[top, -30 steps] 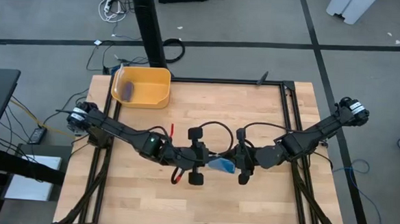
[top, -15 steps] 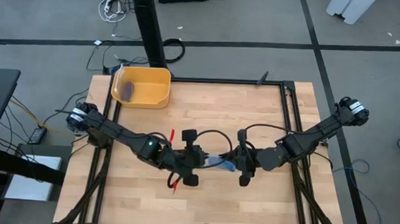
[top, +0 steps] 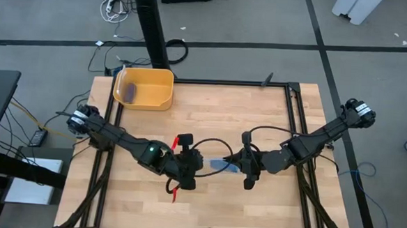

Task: Roll bandage
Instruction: Close the transparent zip bag

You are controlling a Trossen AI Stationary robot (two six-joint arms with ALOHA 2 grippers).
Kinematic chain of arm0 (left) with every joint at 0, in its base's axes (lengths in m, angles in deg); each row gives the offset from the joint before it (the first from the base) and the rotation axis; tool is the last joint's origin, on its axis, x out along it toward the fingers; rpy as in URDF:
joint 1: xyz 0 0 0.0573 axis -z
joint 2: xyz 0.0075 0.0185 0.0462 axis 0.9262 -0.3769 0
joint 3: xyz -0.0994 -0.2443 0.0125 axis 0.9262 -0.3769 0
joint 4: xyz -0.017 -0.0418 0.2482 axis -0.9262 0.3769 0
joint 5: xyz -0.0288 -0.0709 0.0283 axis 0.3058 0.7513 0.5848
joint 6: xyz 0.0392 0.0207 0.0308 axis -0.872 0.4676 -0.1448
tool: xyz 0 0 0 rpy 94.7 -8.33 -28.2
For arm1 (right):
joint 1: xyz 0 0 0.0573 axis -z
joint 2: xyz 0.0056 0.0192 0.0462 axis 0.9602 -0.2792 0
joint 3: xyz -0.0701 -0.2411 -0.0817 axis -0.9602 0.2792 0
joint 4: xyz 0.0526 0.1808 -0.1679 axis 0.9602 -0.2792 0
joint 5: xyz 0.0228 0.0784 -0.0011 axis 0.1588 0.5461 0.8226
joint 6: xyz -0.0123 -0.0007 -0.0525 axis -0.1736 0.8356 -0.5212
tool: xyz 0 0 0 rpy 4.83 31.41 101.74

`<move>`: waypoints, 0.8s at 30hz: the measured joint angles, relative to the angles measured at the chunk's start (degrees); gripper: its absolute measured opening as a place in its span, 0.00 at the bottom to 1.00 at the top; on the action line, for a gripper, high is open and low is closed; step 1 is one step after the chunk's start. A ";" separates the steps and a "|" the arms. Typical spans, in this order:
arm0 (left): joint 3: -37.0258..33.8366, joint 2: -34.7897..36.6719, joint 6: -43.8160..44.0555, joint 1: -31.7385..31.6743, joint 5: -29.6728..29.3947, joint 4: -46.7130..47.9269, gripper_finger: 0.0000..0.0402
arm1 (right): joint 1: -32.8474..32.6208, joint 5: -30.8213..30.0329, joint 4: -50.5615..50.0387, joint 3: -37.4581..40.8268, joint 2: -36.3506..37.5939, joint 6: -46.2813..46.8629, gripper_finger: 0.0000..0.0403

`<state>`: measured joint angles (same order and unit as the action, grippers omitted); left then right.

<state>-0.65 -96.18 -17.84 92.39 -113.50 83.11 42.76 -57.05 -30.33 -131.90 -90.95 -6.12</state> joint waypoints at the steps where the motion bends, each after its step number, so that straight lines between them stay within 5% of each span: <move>1: 0.00 0.00 0.57 0.19 -0.09 0.72 0.05 | 0.00 0.02 0.00 0.00 0.00 -0.04 0.00; 24: -0.06 -0.04 9.24 1.82 -1.14 7.28 0.08 | 0.00 0.00 0.02 -0.07 0.07 -0.32 0.00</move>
<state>-0.71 -96.23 -8.60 94.21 -114.64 90.39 42.76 -57.05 -30.31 -131.97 -90.88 -6.43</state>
